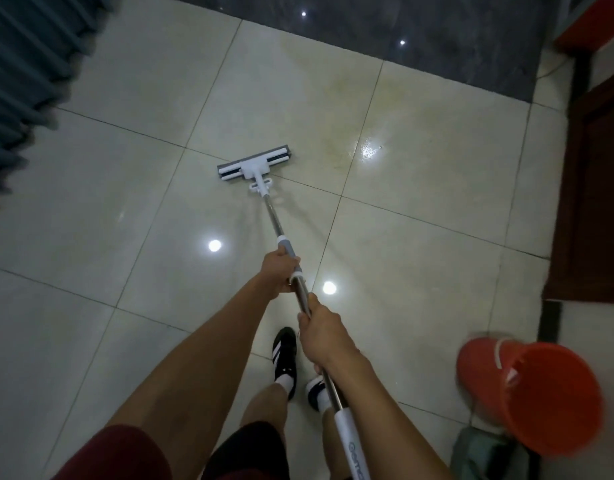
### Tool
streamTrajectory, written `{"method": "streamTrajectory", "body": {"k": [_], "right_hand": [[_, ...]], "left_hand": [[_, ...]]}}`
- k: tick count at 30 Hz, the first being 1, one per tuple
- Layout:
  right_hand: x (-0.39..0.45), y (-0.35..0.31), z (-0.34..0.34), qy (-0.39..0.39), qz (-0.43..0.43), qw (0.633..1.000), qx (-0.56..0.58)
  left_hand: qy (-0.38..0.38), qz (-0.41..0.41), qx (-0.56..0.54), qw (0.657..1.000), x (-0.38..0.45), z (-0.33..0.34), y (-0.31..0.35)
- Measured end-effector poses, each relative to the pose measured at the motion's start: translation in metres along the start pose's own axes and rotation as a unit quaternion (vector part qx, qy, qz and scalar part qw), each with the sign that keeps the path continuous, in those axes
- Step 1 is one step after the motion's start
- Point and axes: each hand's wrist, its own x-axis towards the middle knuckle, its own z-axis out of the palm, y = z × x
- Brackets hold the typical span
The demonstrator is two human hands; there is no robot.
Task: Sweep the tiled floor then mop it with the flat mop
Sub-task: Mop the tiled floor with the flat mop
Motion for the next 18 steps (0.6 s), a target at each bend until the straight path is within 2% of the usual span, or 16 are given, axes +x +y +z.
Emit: {"method": "streamTrajectory", "body": {"k": [9, 14, 18], "right_hand": [[-0.062, 0.065, 0.038, 0.021, 0.026, 0.999, 0.019], [-0.103, 0.121, 0.054, 0.04, -0.002, 0.998, 0.043], [-0.135, 0.161, 0.064, 0.047, -0.013, 0.997, 0.066]], "left_hand": [[-0.028, 0.002, -0.01, 1.0, -0.036, 0.022, -0.082], [0.01, 0.03, 0.008, 0.999, -0.075, 0.053, -0.132], [-0.012, 0.056, 0.028, 0.998, -0.103, 0.072, -0.172]]}}
